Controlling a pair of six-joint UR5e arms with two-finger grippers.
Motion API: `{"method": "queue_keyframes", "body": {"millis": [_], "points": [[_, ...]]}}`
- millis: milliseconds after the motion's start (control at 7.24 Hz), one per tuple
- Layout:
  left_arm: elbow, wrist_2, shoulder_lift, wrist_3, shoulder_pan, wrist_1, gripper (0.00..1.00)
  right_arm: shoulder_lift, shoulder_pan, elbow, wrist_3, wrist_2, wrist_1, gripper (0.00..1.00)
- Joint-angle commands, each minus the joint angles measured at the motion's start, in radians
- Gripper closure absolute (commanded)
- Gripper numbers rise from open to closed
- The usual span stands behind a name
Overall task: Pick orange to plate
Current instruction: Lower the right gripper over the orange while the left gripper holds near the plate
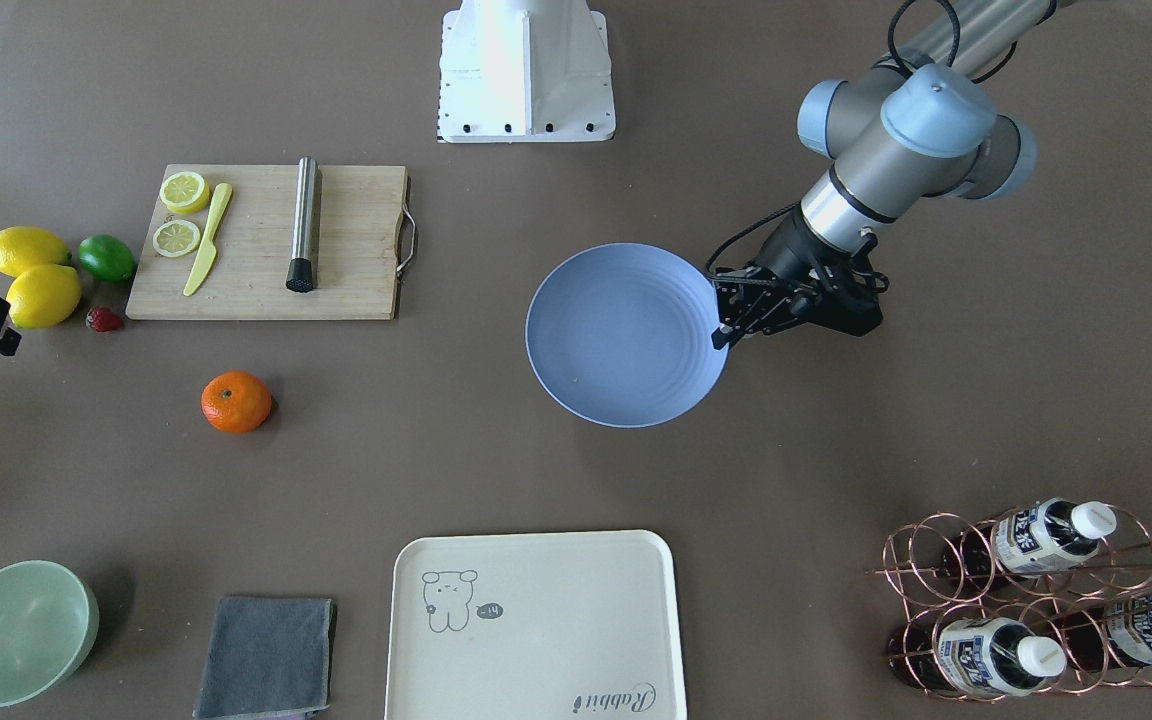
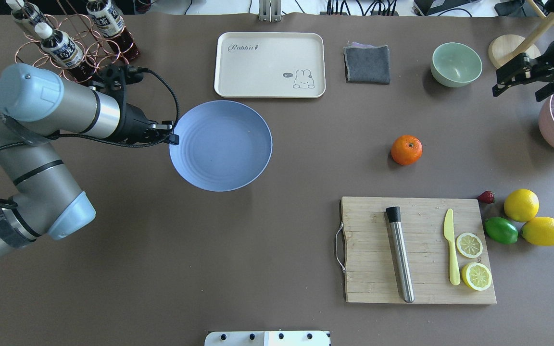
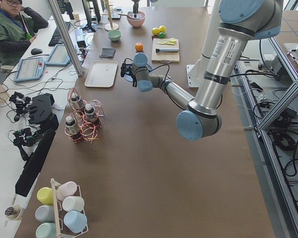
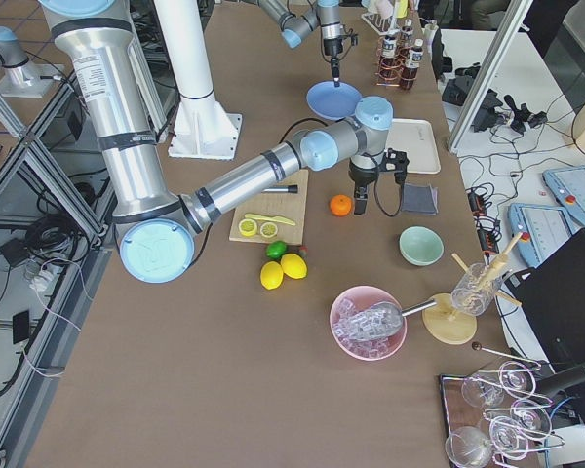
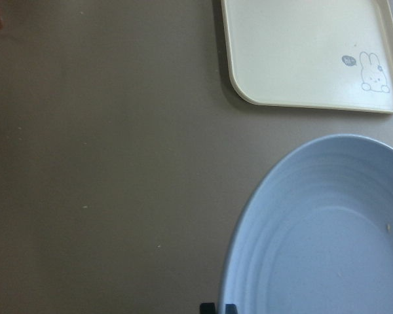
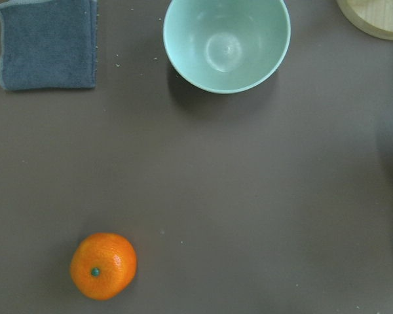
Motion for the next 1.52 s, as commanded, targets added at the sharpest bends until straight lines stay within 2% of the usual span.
{"method": "queue_keyframes", "body": {"millis": [0,138,276,415,691,967,1382], "points": [[0.013,0.111,-0.049,-0.064,0.094,0.009,1.0,0.061,-0.094,-0.078,0.131,-0.061,0.096,0.0],[0.021,0.138,-0.072,-0.11,0.126,0.008,1.0,0.06,-0.131,-0.133,0.212,-0.087,0.218,0.0],[0.026,0.204,-0.089,-0.155,0.177,0.008,1.0,0.061,-0.174,-0.161,0.299,-0.12,0.286,0.0],[0.038,0.249,-0.094,-0.158,0.206,0.008,1.0,0.063,-0.205,-0.163,0.317,-0.142,0.289,0.0],[0.073,0.255,-0.104,-0.157,0.206,-0.001,1.0,0.083,-0.269,-0.163,0.355,-0.144,0.29,0.0],[0.075,0.255,-0.104,-0.156,0.205,-0.003,1.0,0.091,-0.331,-0.17,0.354,-0.216,0.29,0.0],[0.078,0.255,-0.106,-0.158,0.208,-0.001,1.0,0.08,-0.354,-0.215,0.343,-0.225,0.292,0.0]]}}
